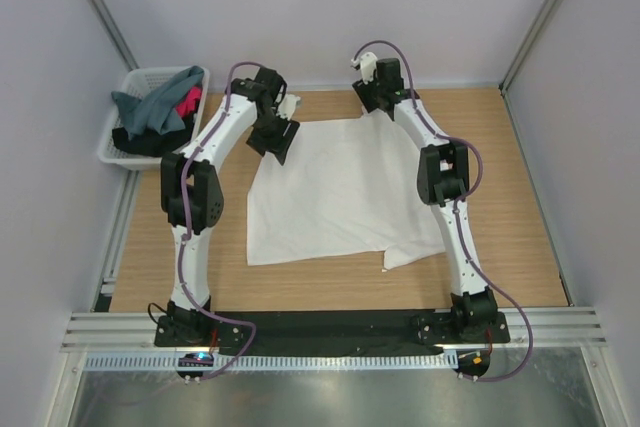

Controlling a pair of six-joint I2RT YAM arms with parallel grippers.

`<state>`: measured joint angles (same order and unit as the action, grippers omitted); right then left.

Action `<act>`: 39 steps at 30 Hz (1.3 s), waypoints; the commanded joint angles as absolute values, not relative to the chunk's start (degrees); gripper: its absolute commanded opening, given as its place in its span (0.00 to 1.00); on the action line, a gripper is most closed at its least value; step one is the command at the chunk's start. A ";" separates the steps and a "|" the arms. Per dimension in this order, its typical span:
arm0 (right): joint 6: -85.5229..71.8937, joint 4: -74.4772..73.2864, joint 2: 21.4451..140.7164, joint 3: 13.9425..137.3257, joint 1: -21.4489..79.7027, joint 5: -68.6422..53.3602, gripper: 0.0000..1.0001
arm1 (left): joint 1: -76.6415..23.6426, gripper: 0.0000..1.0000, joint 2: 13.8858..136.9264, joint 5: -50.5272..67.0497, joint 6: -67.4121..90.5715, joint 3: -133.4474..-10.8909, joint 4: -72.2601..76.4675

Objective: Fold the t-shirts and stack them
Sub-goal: Flatten the tshirt out

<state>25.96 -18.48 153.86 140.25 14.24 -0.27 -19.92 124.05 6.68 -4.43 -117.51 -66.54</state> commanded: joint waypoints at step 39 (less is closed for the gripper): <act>23.47 -13.97 140.54 134.56 10.90 3.78 0.17 | -10.55 0.59 143.34 -0.18 -5.80 -140.53 -62.93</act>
